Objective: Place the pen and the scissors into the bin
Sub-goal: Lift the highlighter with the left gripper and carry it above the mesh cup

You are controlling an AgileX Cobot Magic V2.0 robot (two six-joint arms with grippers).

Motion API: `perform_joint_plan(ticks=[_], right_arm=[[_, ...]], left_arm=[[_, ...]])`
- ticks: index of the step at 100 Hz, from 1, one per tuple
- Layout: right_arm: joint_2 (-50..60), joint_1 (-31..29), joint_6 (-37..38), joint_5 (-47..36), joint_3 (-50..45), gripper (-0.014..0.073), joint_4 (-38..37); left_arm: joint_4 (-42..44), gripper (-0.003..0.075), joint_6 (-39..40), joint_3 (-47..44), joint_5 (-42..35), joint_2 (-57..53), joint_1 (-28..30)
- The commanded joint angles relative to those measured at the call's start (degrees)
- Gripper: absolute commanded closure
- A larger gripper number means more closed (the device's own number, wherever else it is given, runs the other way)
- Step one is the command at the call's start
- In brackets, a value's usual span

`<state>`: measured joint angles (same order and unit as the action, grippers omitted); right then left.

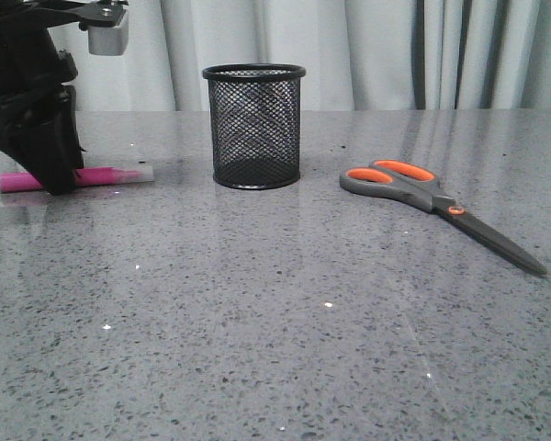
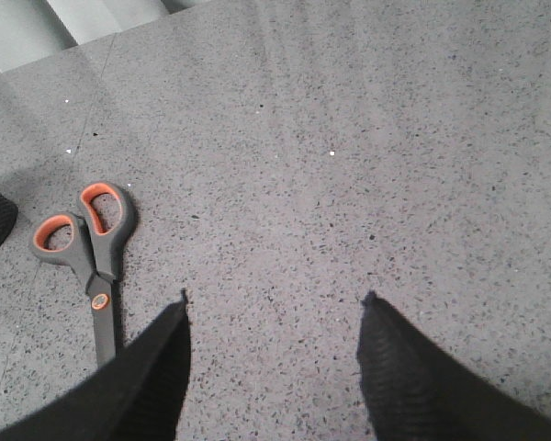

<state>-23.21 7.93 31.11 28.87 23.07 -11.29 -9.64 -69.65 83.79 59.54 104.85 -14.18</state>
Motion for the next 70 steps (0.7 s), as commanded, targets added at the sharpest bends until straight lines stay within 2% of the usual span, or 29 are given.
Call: perform_joint_plan(ticks=[1, 5, 12, 27, 45, 61, 70], right_arm=[[-0.8, -0.2, -0.4, -3.8, 1.7, 0.0222, -1.3], [-0.8, -0.2, -0.4, -3.8, 1.7, 0.0222, -1.3], [-0.8, -0.2, -0.4, -3.8, 1.7, 0.0222, -1.3], [-0.8, -0.2, -0.4, -3.8, 1.7, 0.0222, -1.3], [-0.8, -0.2, -0.4, -3.8, 1.7, 0.0222, -1.3], [-0.8, -0.2, -0.4, -3.8, 1.7, 0.0222, -1.3], [-0.8, -0.2, -0.4, -3.8, 1.7, 0.0222, -1.3]], left_arm=[[-2.5, 0.0444, 0.2, 1.4, -0.8, -1.4, 0.0], [-2.8, 0.0457, 0.2, 1.4, -0.8, -1.5, 0.0], [-4.0, 0.0524, 1.3, 1.4, -0.8, -1.5, 0.0], [-6.5, 0.0742, 6.6, 1.4, 0.9, -1.5, 0.0], [-10.2, 0.0741, 7.3, 1.4, -0.5, -3.6, 0.0], [-14.1, 0.0742, 7.3, 1.4, -9.1, -8.4, 0.4], [-20.2, 0.0742, 7.3, 1.4, -15.5, -11.4, 1.4]])
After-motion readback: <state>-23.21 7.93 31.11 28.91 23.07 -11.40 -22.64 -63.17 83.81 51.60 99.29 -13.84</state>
